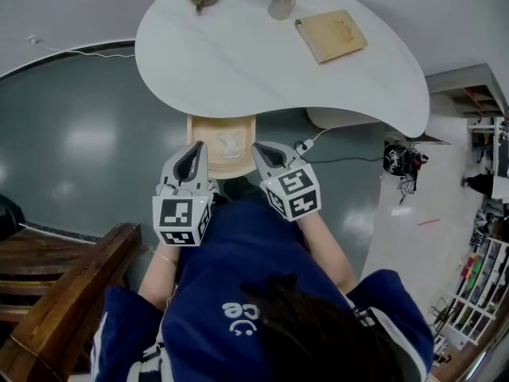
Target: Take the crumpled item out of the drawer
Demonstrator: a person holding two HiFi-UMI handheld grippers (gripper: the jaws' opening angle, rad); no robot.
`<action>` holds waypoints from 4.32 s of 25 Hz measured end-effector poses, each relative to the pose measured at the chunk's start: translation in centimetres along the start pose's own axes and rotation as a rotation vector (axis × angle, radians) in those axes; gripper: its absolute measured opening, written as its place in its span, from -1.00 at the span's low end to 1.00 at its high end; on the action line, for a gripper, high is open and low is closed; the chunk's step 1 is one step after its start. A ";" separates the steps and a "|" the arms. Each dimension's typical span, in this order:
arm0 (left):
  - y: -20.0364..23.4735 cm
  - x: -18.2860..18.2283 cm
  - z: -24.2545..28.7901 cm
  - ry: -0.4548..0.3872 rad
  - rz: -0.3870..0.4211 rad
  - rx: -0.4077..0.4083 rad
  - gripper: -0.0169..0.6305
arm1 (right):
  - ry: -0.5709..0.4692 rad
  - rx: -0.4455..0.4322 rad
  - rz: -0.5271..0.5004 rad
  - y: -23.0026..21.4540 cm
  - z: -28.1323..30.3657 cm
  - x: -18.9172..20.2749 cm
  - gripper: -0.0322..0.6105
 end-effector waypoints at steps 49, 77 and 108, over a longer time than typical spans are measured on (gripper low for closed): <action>3.3 6.4 -10.0 0.046 -0.347 -0.745 -0.93 | 0.834 -0.586 -1.064 1.4 22.9 12.5 0.31; 1.6 7.3 -9.7 0.101 -0.352 -0.792 -0.93 | 0.940 -0.510 -1.276 -0.1 26.5 16.6 0.02; 3.0 4.8 -8.4 0.013 -0.317 -0.688 -0.93 | 0.718 -0.505 -1.243 3.7 22.3 11.4 -0.28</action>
Point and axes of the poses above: the fingertips, and each gripper's own axes: z forward along the fingers, y to its left, x out of its underside, the point moved 7 cm from there along -z, backward along the fingers, and after that the axes turned 3 degrees about -z, right-handed, at the moved point
